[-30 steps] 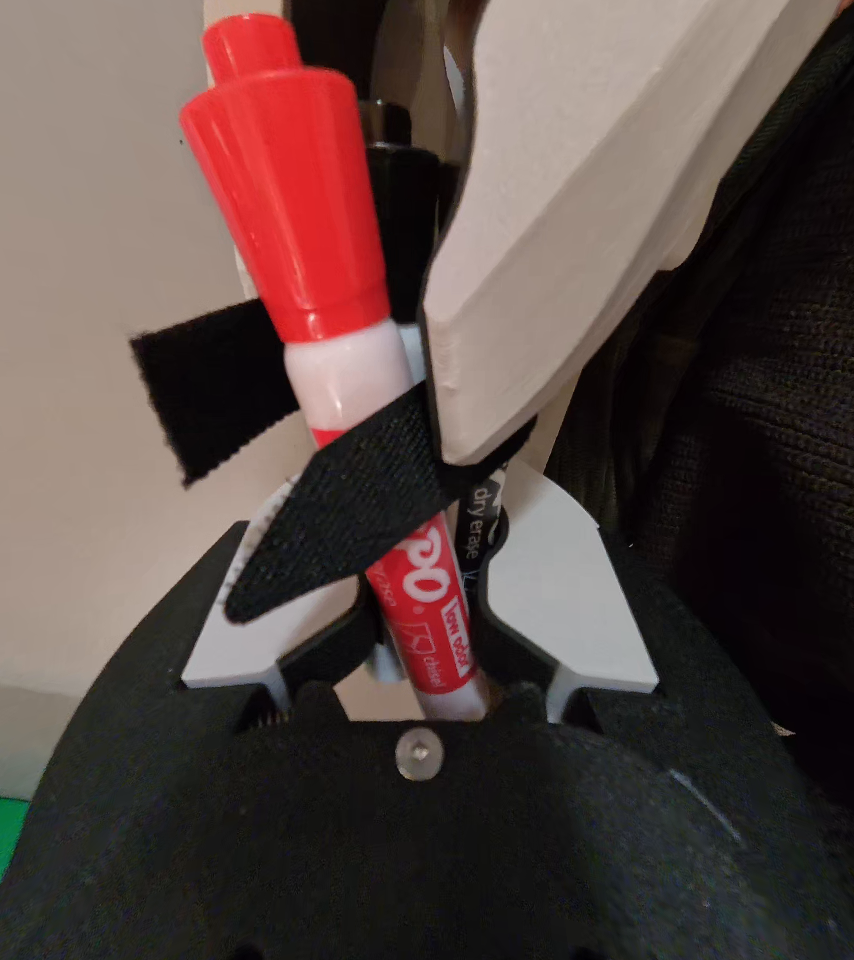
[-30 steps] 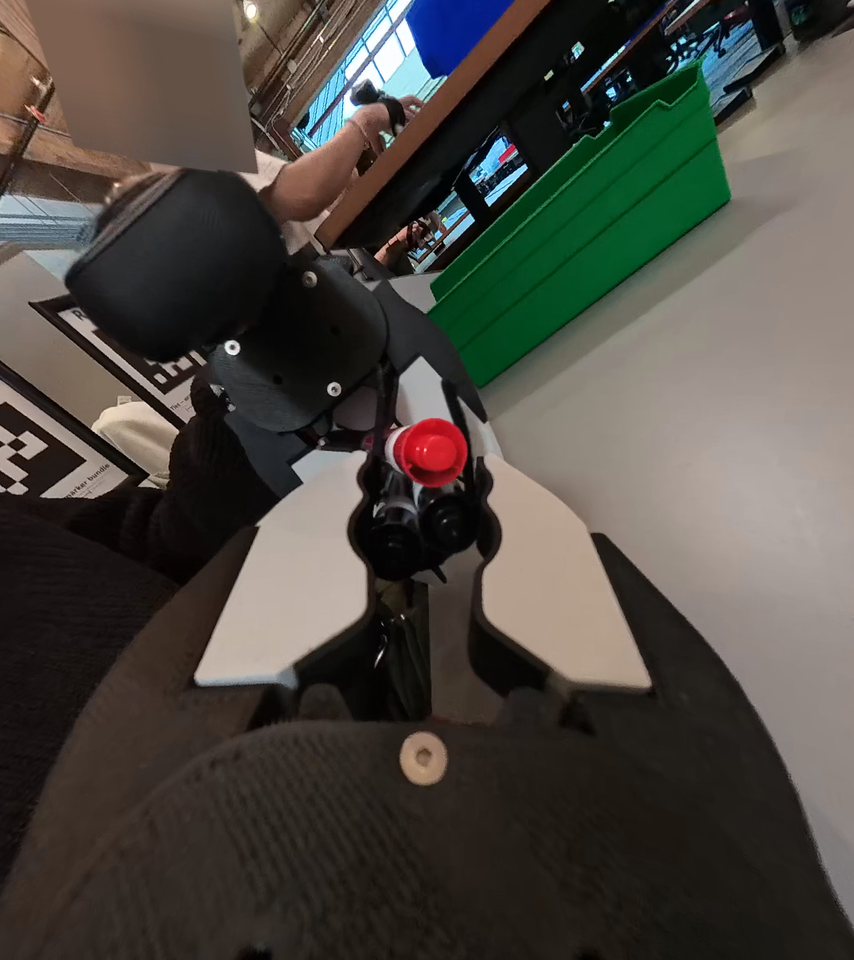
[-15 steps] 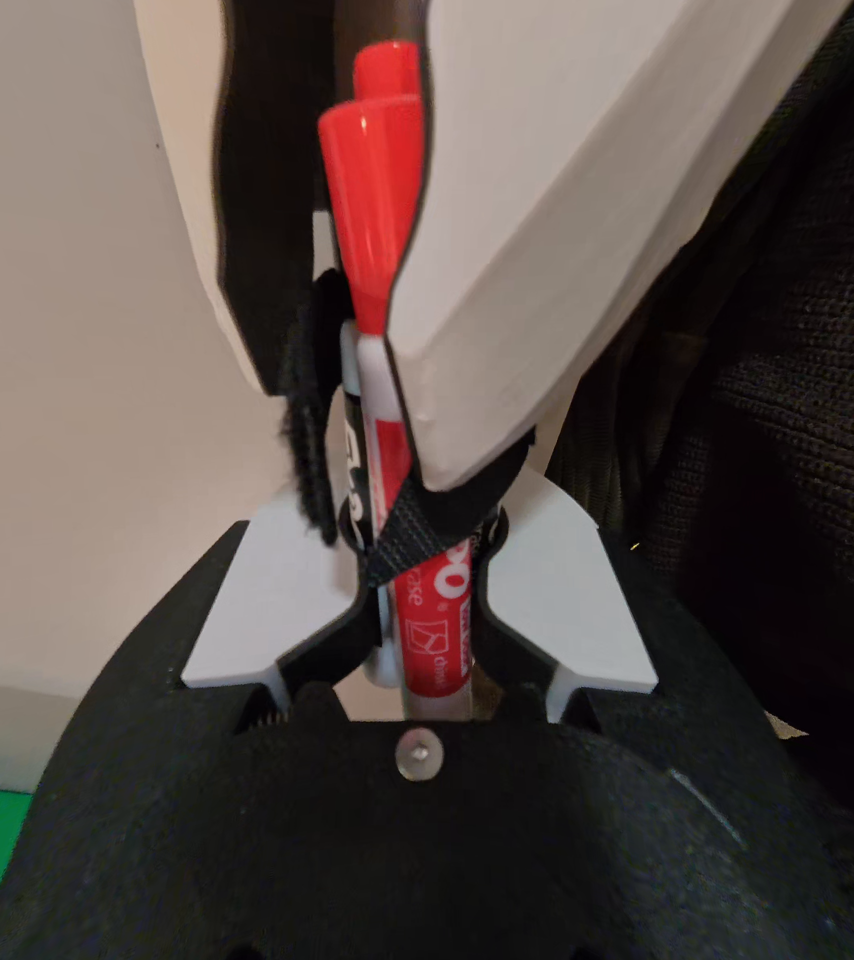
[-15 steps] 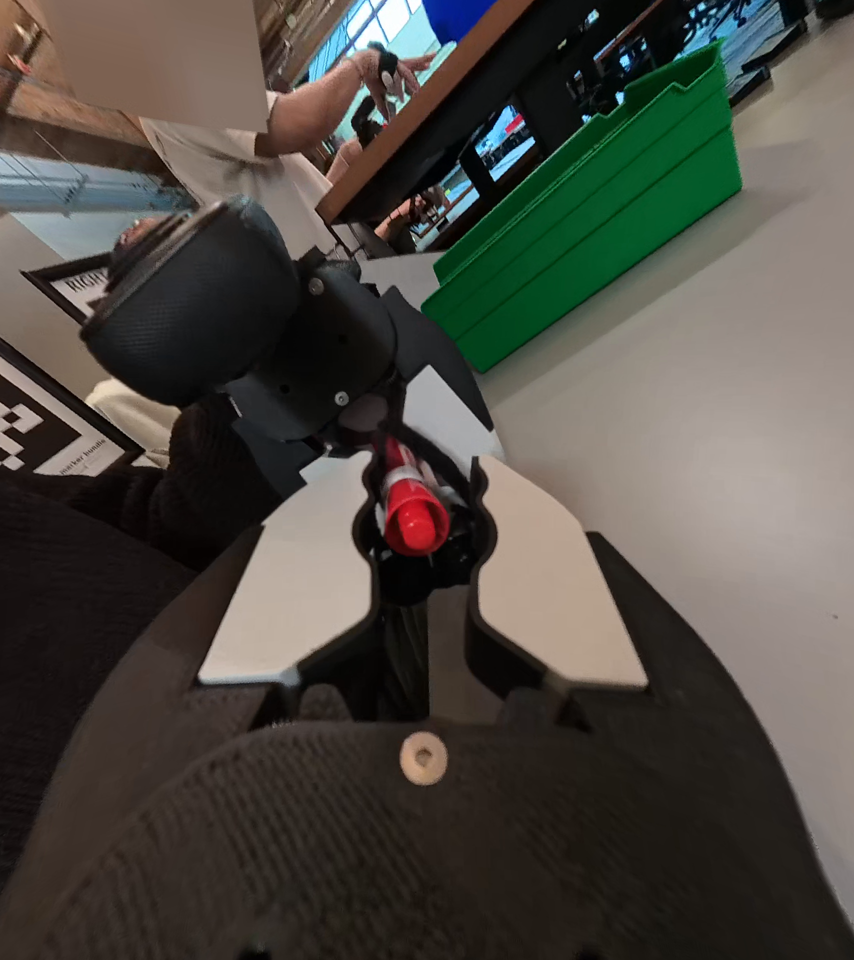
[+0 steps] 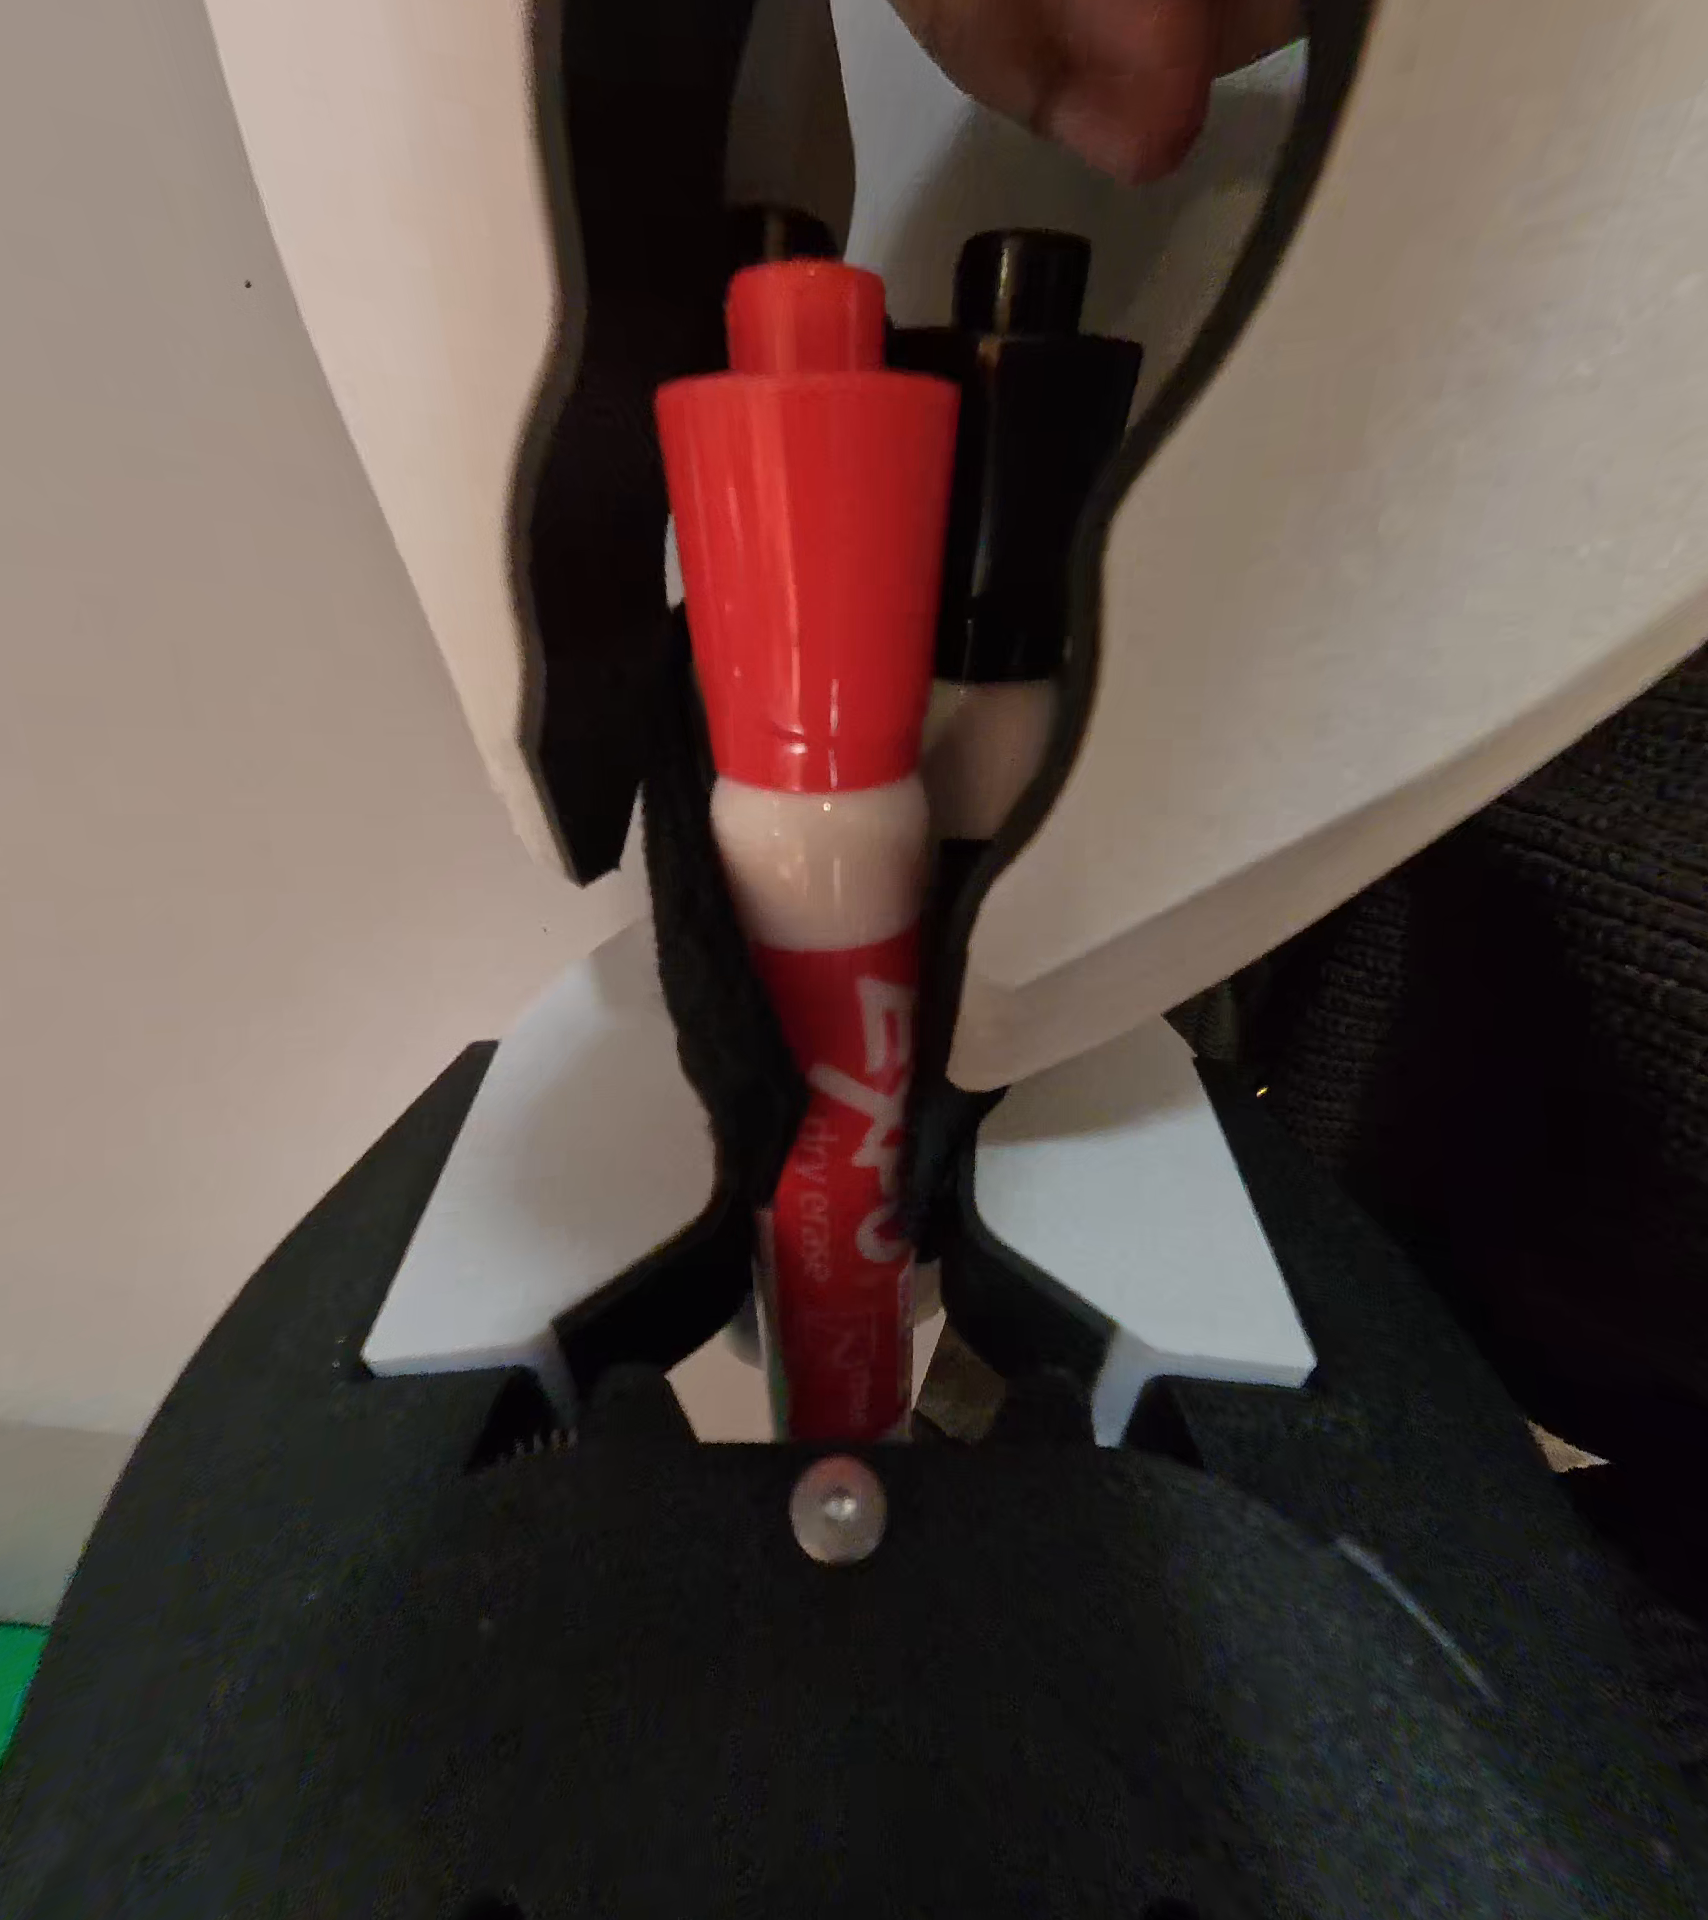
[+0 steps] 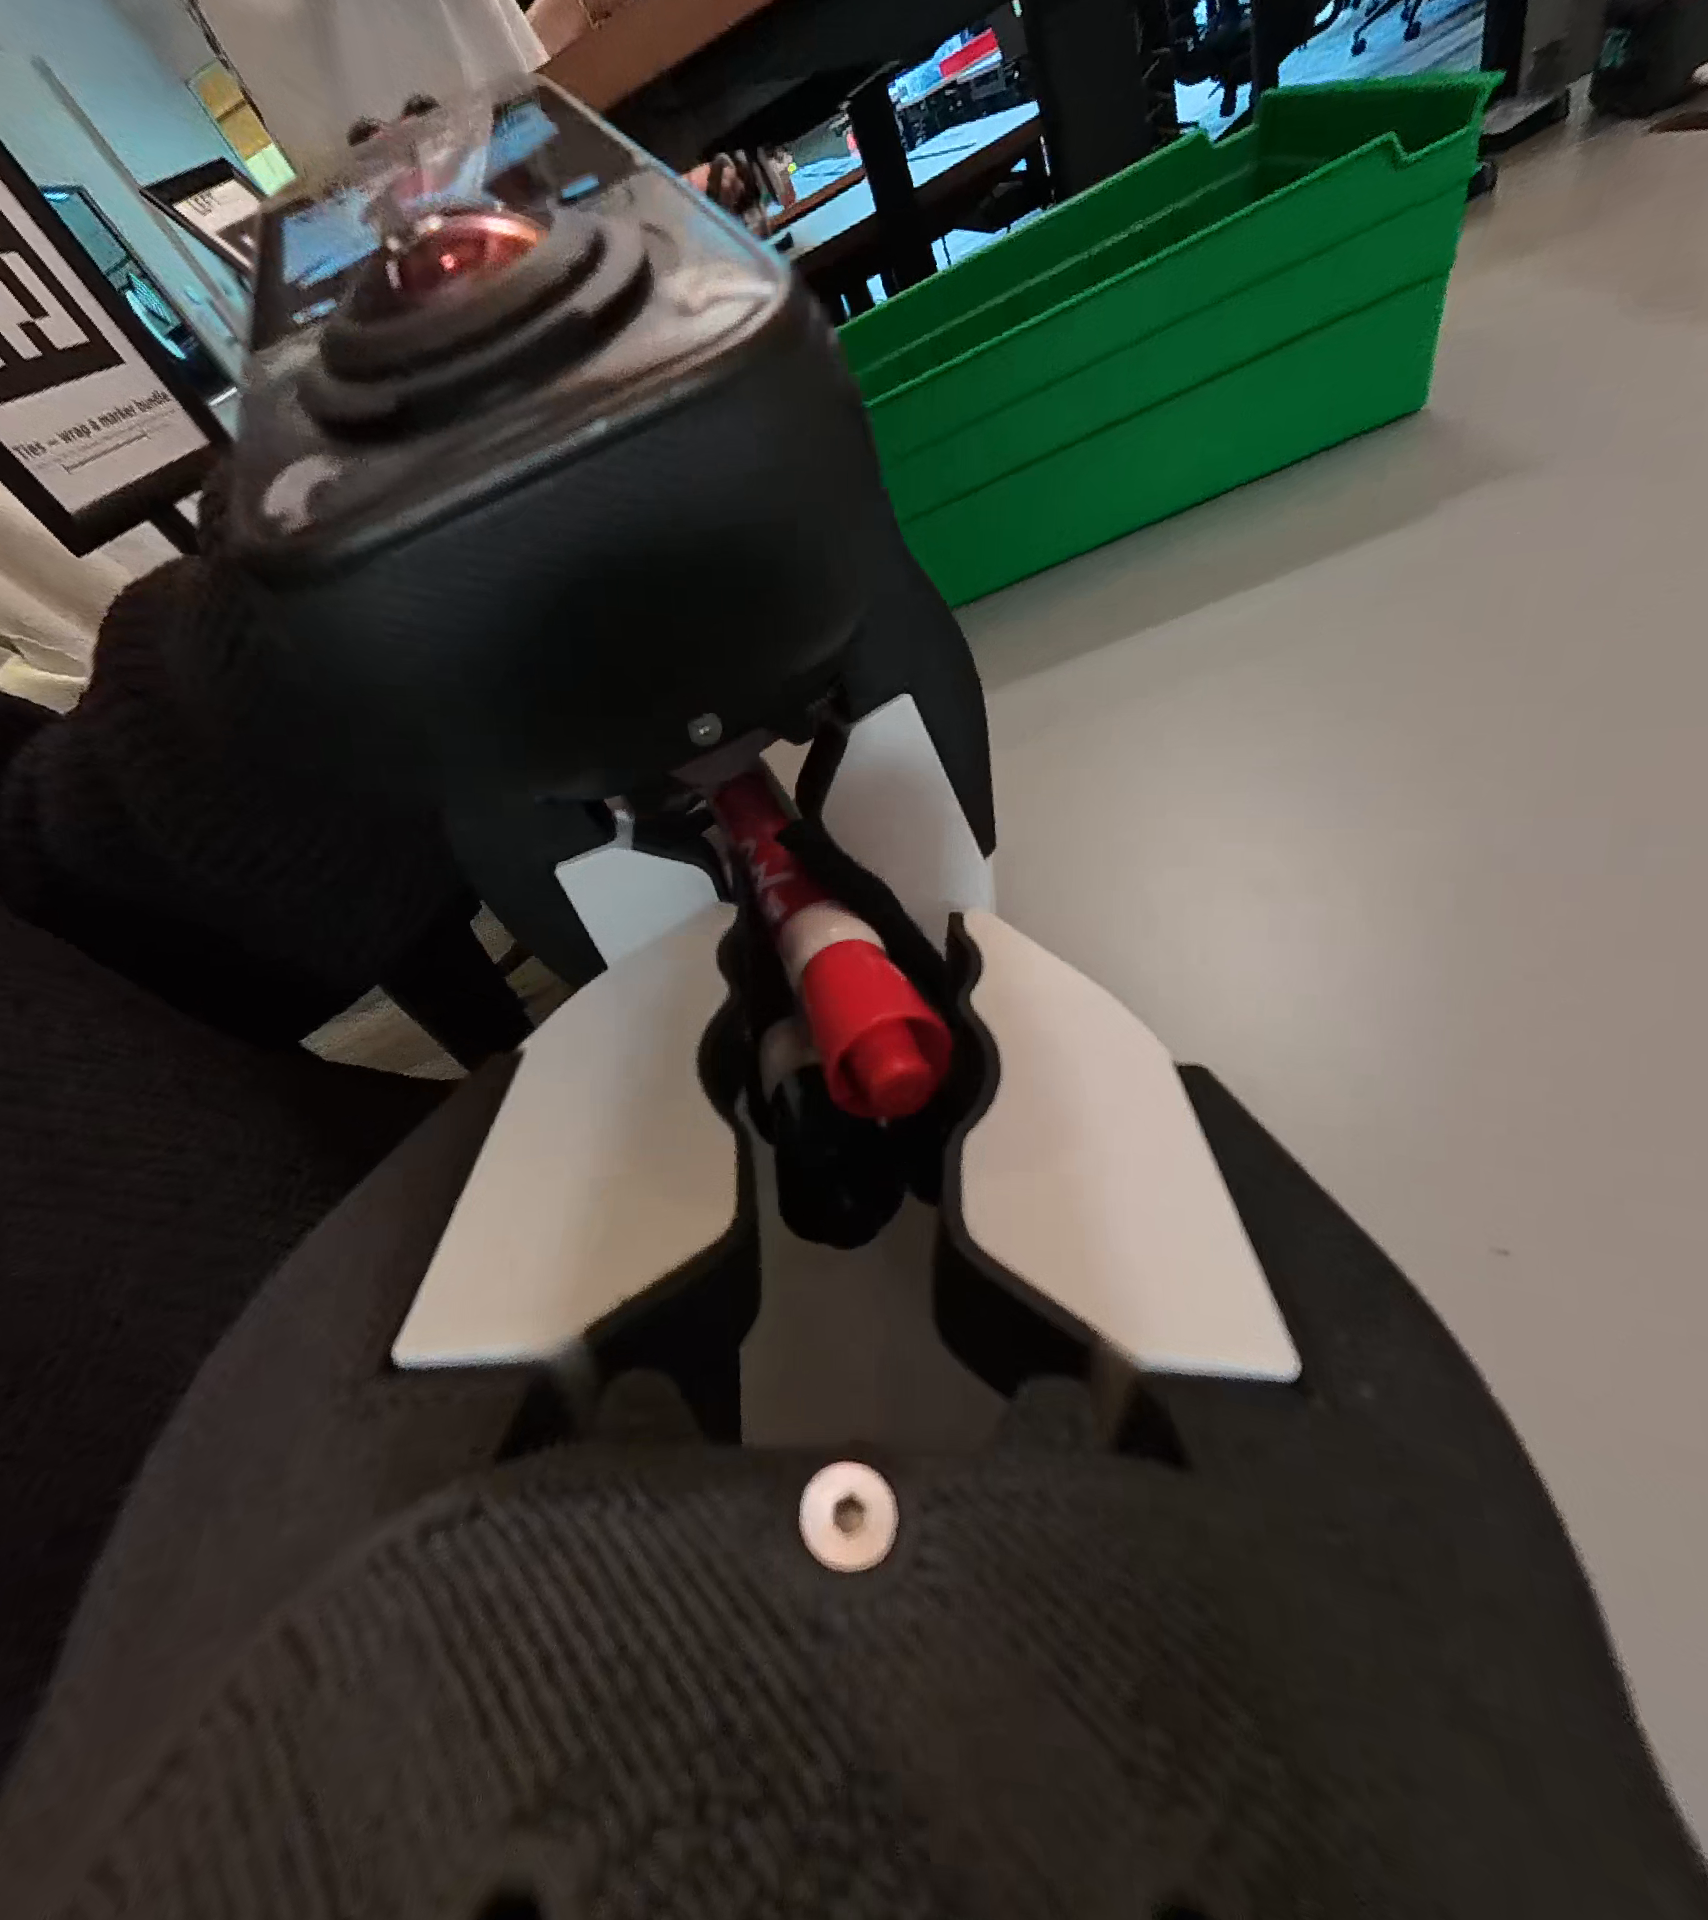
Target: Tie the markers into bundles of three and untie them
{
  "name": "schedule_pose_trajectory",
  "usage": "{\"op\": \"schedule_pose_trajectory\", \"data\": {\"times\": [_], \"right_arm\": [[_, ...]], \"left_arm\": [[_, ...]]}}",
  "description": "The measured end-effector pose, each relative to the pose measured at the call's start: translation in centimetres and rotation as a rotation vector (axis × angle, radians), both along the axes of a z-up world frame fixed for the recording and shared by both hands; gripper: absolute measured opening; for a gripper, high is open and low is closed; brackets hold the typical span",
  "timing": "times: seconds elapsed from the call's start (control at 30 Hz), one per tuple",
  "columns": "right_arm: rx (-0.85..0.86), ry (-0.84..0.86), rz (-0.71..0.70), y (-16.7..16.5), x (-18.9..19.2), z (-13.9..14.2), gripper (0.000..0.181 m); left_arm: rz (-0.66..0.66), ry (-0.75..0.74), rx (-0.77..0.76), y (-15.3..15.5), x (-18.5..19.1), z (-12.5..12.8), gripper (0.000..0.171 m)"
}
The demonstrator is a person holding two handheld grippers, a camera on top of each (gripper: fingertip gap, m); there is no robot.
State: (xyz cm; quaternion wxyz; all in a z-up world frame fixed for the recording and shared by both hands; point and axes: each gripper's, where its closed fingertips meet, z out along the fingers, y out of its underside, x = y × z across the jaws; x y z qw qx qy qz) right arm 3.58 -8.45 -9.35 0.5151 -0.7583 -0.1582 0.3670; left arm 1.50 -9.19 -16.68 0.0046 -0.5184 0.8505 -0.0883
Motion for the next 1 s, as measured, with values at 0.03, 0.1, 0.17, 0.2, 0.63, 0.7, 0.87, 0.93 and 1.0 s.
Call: {"op": "schedule_pose_trajectory", "data": {"times": [0.03, 0.1, 0.17, 0.2, 0.63, 0.7, 0.87, 0.93, 1.0], "right_arm": [[0.008, 0.003, -0.001, 0.0, 0.0, 0.2, 0.035], [0.019, 0.011, 0.0, 0.0, 0.1, 0.4, 0.034], [0.027, 0.022, 0.001, -0.1, 0.2, 0.6, 0.033], [0.029, 0.026, 0.001, -0.1, 0.2, 0.7, 0.032], [0.069, -0.088, 0.01, -0.4, 0.1, 0.7, 0.028], [0.07, -0.087, 0.009, -0.4, 0.1, 0.8, 0.028], [0.056, 0.027, -0.005, -0.3, 0.7, 1.7, 0.015], [0.044, 0.042, -0.002, -0.3, 1.0, 1.6, 0.014], [0.044, 0.003, -0.008, -0.2, 1.1, 1.3, 0.01]], "left_arm": [[0.0, -0.003, -0.002, 0.0, 0.0, 0.1, 0.044], [-0.001, -0.007, -0.009, -0.1, 0.1, 0.1, 0.044], [-0.001, -0.007, -0.011, -0.1, 0.0, 0.1, 0.044], [0.0, -0.007, -0.011, -0.1, 0.0, 0.1, 0.044], [-0.006, 0.013, -0.021, -0.4, -0.1, -0.4, 0.045], [-0.007, 0.009, -0.026, -0.5, -0.1, -0.3, 0.044], [-0.013, -0.004, -0.047, -0.9, 0.1, -0.2, 0.045], [-0.016, -0.001, -0.042, -0.9, 0.1, -0.2, 0.045], [-0.017, 0.003, -0.039, -0.9, 0.1, -0.2, 0.045]]}}
